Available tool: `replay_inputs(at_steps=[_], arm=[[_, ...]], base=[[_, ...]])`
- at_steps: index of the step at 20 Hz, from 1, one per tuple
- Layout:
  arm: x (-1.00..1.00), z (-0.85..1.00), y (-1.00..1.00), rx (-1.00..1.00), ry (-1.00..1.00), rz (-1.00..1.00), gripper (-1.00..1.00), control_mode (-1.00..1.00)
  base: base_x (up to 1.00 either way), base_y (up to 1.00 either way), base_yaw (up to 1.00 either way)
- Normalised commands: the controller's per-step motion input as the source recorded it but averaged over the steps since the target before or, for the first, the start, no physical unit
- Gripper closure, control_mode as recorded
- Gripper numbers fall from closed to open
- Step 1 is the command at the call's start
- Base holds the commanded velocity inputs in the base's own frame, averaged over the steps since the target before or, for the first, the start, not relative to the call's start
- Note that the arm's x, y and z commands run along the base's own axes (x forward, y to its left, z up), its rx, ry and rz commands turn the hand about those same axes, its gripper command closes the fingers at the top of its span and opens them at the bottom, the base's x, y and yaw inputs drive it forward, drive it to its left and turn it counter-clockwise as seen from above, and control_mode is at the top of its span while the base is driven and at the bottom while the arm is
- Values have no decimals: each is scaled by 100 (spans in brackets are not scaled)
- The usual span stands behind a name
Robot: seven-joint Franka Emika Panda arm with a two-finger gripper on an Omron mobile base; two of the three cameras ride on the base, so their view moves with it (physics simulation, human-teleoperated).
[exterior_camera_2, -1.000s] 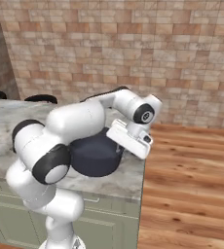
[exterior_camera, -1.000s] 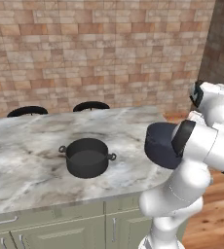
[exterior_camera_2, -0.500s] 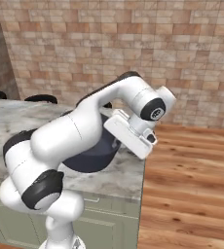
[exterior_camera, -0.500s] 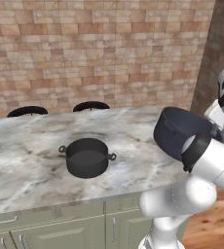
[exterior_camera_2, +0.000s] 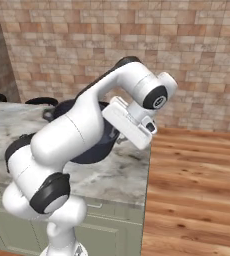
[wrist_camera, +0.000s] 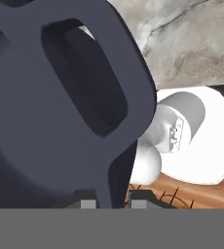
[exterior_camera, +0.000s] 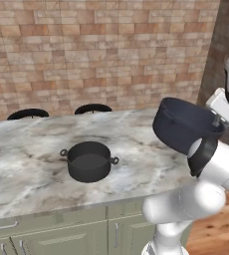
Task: Pick the pot and pot and place them in the sink. Then turn on the water.
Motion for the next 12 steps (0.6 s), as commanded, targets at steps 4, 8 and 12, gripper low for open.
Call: replay_inputs(at_steps=[4,8,12], arm=[[0,0,10,-3,0,-1,100,-100],[0,0,0,0,0,0,100,-100],[-6,0,0,0,0,0,100,100]], base=[[0,0,0],[0,0,0],[-74,49,17]])
